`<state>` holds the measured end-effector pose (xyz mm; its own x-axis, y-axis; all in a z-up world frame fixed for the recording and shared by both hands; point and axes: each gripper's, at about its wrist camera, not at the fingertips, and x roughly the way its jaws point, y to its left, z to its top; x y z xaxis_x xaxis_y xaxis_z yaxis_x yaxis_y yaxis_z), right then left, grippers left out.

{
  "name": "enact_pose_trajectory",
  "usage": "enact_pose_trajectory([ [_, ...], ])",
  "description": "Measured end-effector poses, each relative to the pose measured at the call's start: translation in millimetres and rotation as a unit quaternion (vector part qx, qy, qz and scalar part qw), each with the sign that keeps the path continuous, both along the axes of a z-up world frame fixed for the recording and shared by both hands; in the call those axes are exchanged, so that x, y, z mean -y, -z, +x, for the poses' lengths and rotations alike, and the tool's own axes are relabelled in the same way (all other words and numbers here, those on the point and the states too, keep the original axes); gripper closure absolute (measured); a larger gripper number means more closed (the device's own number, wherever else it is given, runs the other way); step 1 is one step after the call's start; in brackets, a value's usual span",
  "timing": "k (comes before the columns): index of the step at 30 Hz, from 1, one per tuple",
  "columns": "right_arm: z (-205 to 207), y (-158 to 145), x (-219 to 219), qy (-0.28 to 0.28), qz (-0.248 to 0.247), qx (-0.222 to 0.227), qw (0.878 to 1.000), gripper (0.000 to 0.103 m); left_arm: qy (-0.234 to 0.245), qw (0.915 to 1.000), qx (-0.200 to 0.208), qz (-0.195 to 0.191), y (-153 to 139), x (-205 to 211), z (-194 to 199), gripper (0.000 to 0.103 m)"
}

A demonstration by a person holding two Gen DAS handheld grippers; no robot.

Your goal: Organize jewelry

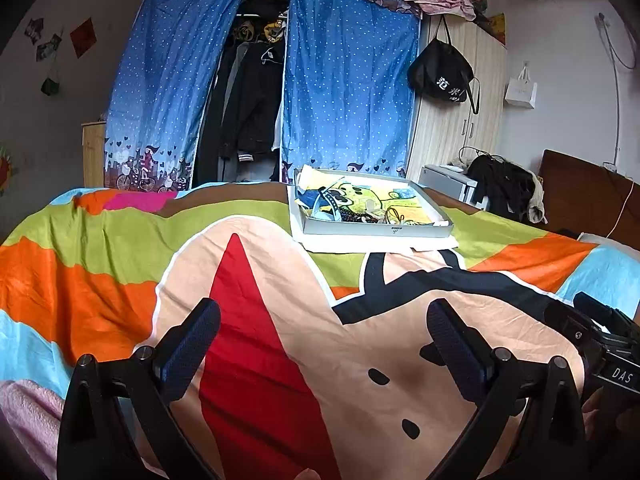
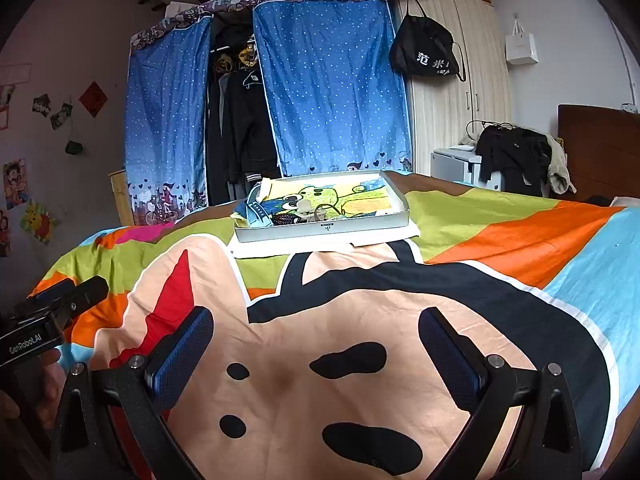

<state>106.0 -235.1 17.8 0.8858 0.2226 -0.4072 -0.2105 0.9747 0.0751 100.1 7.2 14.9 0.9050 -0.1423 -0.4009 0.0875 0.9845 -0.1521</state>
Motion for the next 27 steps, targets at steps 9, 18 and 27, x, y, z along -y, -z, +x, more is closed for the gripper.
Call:
enact_pose_trajectory([
  [9,0.0,-0.2,0.4,0.0,0.0,-0.001,1.0,0.0,0.003,1.0,0.002,0.008,1.8,1.4,-0.4,0.002],
  [18,-0.5,1.6,-0.6,-0.001,-0.001,-0.003,1.0,0.0,0.0,0.9999,0.0,0.01,3.1,1.9,-0.7,0.002],
  [27,-0.9,6.0,-1.7,-0.003,-0.005,-0.008,1.0,0.0,-0.011,0.9995,-0.029,0.012,10.2,-5.7,4.6,0.002],
])
